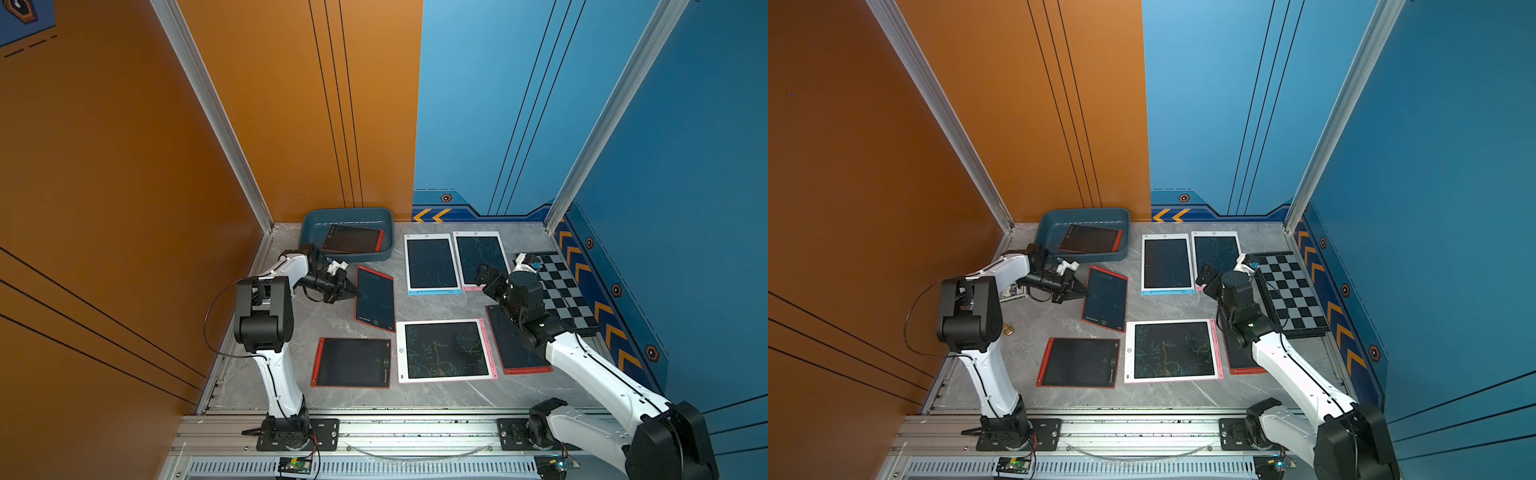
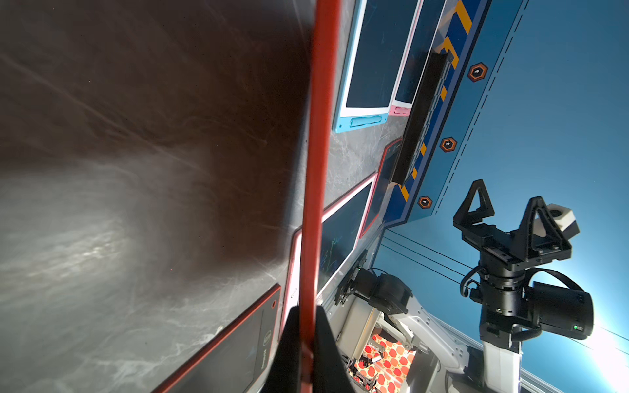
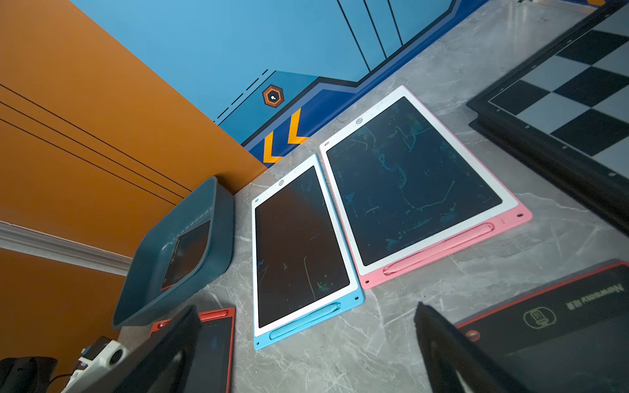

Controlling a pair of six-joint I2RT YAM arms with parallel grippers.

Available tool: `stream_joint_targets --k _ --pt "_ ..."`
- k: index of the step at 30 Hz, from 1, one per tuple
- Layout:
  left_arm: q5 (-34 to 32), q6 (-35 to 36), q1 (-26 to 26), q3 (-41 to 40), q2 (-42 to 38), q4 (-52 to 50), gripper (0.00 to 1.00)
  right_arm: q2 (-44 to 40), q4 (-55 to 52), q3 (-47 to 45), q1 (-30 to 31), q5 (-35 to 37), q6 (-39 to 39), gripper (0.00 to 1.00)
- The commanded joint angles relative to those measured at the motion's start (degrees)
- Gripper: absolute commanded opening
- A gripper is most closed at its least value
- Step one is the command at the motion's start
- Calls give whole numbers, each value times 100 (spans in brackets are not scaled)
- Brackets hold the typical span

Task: Take out the writing tablet from the storage box
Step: Place the writing tablet at the center of the board.

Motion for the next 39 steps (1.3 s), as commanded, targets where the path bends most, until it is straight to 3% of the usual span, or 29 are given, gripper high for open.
stream_joint_targets --k 1,11,17,25,39 --pt "-622 374 33 112 247 -613 0 94 176 -17 -57 -134 14 100" --pt "-1040 368 104 200 527 -625 0 244 220 35 -91 -231 33 100" --pt "-1208 350 134 226 550 -629 23 292 229 71 -91 -261 40 100" --pt "-1341 316 186 262 502 -624 40 372 253 96 -78 -306 62 100" --pt "-1868 216 -8 288 49 -601 49 505 218 212 27 -287 -59 100"
